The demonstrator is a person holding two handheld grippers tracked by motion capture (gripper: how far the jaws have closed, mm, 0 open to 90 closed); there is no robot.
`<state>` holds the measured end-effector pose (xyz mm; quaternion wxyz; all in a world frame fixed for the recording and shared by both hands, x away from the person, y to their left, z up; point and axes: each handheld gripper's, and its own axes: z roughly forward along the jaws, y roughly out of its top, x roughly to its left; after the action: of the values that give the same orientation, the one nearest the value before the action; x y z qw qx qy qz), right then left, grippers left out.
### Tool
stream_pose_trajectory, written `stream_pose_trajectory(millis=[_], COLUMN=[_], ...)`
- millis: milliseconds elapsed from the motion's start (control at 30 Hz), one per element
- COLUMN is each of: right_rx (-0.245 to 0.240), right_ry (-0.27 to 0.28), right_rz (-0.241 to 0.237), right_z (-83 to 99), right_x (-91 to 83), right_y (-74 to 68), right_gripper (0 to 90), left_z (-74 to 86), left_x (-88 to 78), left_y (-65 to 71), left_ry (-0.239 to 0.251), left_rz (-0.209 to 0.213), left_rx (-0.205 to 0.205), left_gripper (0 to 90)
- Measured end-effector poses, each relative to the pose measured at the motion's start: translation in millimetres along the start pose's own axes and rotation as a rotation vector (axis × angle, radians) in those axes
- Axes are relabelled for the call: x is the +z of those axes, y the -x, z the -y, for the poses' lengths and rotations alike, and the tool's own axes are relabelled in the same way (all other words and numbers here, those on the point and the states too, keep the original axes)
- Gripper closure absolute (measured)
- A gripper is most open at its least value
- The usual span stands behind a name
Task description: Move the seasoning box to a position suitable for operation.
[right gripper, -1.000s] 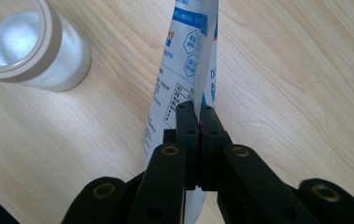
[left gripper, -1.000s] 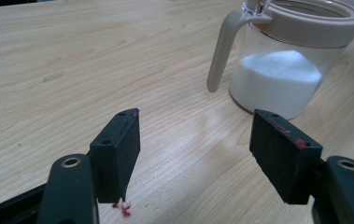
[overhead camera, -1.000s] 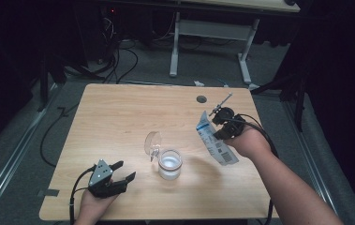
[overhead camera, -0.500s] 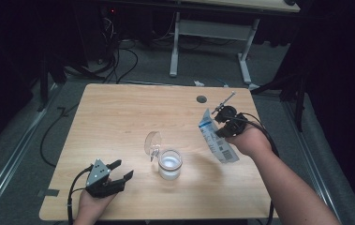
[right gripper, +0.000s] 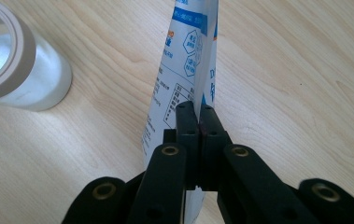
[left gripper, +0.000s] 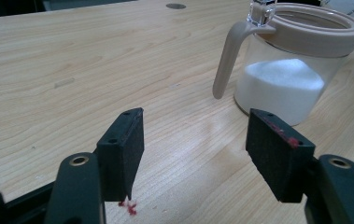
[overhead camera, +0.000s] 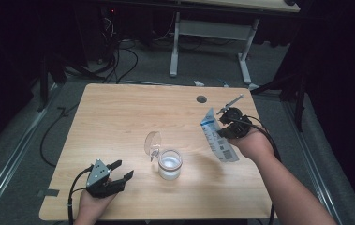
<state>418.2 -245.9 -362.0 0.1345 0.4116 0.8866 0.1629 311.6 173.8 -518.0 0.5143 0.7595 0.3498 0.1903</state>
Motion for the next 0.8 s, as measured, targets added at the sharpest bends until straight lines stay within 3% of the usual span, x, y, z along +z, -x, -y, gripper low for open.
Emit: stream_pose_trajectory(millis=[533,800], right_rx=[0.058,0.058], right_ry=[0.097,0.15], right_rz=[-0.004,0.013], right_z=[23.4,31.9], right_x=[-1.9,0.3], right_y=[0.4,-5.7], right_gripper=[89.9,89.9], left_z=[0.9,1.4], left_x=[1.4,2.4], left_y=[-2.4,-0.7], left_ry=[-0.004,-0.01], left_rz=[0.011,0.022], left_rx=[-0.007,-0.006], left_gripper=[37.6,37.6])
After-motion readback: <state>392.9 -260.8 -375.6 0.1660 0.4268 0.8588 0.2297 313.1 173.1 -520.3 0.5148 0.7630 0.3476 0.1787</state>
